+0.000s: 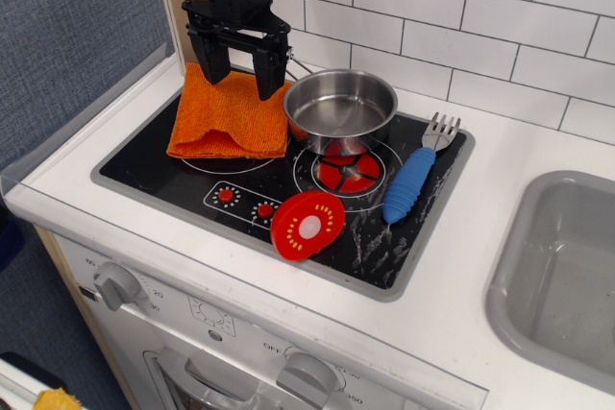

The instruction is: Move the napkin to the left of the pot and move the tomato towards it.

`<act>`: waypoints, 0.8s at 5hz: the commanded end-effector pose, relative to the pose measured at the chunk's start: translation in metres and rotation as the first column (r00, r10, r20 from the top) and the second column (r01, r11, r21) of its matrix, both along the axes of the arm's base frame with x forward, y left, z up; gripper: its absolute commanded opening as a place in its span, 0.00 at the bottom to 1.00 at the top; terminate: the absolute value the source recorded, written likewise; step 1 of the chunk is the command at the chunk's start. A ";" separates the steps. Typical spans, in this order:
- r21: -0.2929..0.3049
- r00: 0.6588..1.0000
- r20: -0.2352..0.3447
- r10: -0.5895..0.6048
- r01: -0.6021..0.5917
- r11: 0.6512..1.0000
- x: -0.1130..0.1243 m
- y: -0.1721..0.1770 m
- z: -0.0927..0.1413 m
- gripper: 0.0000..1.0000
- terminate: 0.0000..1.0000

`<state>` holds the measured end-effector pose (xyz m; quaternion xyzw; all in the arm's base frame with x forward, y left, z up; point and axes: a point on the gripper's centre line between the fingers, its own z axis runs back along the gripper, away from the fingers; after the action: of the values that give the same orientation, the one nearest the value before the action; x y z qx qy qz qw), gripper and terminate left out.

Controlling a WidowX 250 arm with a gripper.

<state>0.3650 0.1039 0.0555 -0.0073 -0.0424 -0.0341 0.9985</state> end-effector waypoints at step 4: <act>0.003 0.989 0.150 -0.017 0.016 1.000 0.028 0.009 0.068 1.00 0.00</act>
<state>0.3943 0.1048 0.0991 -0.0162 -0.0885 -0.0451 0.9949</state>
